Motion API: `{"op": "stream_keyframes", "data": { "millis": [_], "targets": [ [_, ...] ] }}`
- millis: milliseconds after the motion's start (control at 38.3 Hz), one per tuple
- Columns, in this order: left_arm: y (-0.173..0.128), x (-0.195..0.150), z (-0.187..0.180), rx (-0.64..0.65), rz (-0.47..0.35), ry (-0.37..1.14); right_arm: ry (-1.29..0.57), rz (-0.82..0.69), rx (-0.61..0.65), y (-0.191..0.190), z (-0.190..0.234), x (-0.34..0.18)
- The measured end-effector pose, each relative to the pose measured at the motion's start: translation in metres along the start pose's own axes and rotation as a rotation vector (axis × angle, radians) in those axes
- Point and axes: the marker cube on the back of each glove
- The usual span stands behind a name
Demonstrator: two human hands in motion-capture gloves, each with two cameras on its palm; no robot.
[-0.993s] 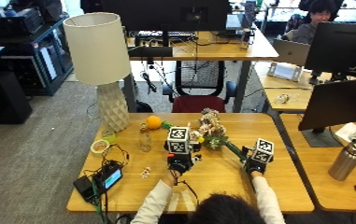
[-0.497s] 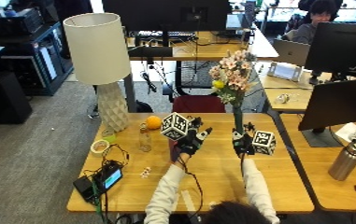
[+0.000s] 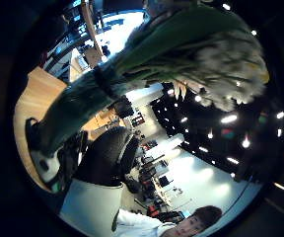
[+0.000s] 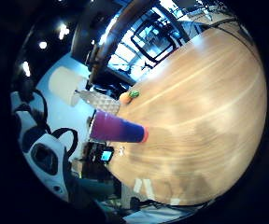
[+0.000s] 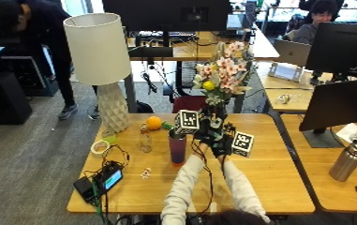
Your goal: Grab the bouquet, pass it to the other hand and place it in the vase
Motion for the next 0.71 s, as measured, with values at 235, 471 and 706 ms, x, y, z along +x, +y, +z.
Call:
{"op": "stream_keyframes", "data": {
  "millis": [235, 471, 706],
  "targets": [
    [0.006, 0.005, -0.006, 0.165, 0.027, -0.047, -0.075, -0.007, -0.071, 0.026, 0.036, 0.012],
    [0.006, -0.018, -0.015, 0.260, 0.078, -0.071, -0.140, -0.268, -0.161, 0.034, 0.055, 0.022],
    [-0.010, 0.020, -0.043, 0.220, 0.218, 0.131, -0.029, -0.291, -0.441, 0.034, 0.052, 0.011]
  ]
}}
